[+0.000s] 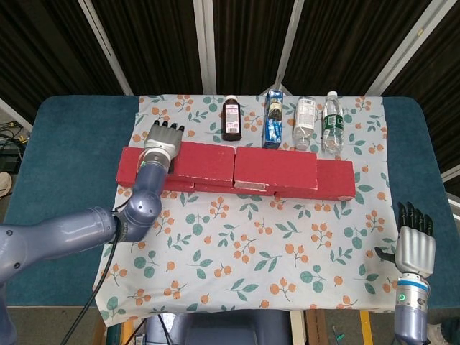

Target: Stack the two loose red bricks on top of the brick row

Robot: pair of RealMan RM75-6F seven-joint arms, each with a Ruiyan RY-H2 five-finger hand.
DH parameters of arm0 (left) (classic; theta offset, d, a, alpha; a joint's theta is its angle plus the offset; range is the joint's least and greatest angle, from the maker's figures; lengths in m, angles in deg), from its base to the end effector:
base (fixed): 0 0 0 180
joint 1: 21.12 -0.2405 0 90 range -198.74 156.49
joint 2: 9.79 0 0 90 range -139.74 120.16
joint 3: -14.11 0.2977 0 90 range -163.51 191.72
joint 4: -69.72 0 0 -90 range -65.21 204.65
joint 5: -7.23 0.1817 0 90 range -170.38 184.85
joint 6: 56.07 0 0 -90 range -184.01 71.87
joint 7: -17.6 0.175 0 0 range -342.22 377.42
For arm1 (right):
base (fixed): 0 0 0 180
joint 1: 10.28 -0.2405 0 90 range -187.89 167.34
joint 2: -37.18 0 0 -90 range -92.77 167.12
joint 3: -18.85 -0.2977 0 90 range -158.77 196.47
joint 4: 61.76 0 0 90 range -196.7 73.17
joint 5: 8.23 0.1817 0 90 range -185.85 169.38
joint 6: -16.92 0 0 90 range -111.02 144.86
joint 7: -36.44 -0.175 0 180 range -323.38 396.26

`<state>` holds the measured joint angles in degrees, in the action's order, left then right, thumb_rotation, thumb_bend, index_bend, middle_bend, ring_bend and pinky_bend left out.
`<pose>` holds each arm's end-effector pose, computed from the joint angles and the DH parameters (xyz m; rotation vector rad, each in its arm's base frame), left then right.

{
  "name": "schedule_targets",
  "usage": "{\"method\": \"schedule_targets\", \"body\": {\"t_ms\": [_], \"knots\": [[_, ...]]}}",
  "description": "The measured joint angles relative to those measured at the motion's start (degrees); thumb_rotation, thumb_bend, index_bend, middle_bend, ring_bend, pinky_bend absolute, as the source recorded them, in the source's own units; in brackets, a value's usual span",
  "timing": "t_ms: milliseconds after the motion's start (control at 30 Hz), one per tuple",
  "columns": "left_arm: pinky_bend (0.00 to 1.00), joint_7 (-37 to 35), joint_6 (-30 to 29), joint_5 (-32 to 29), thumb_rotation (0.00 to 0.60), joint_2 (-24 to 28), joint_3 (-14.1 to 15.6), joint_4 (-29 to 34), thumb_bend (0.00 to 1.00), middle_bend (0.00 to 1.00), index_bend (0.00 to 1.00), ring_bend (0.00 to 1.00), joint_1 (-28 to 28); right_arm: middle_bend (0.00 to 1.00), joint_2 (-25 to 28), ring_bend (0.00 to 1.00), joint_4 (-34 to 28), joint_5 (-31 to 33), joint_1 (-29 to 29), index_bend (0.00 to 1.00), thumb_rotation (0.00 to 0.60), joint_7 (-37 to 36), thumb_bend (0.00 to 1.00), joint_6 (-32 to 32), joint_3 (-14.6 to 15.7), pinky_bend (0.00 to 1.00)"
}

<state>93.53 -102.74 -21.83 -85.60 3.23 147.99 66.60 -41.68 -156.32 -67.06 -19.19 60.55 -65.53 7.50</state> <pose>-0.0300 0.5215 0.0841 -1.7547 -0.9245 -0.2285 -0.3645 -0.2465 0.1377 1.0973 -1.0345 0.6380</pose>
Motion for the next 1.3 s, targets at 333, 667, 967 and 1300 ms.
{"method": "schedule_targets", "body": {"t_ms": [333, 667, 967, 1300], "knots": [[0.04, -5.83, 1.78, 7.01, 0.600, 7.06, 1.98, 7.68, 0.00, 0.12, 0.13, 0.00, -7.57, 0.00, -0.05, 0.00, -0.32, -0.48, 0.09, 0.00, 0.600, -0.39, 0.15, -0.36, 0.04, 0.00], [0.04, -9.46, 4.76, 11.57, 0.600, 6.36, 5.32, 6.95, 0.00, 0.16, 0.13, 0.00, -11.17, 0.00, -0.13, 0.00, -0.57, -0.75, 0.37, 0.00, 0.600, -0.70, 0.15, -0.86, 0.10, 0.00], [0.04, -10.90, 5.55, 13.23, 0.600, 3.57, 7.24, 4.36, 0.00, 0.18, 0.13, 0.00, -11.10, 0.00, -0.10, 0.00, -0.67, -0.75, 0.50, 0.00, 0.600, -0.93, 0.15, -1.09, -0.04, 0.00], [0.04, -11.79, 5.87, 13.20, 0.600, 1.93, 8.46, 3.53, 0.00, 0.20, 0.13, 0.00, -9.66, 0.00, -0.06, 0.00, -0.70, -0.94, 0.58, 0.00, 0.600, -1.15, 0.15, -1.20, -0.06, 0.00]]}}
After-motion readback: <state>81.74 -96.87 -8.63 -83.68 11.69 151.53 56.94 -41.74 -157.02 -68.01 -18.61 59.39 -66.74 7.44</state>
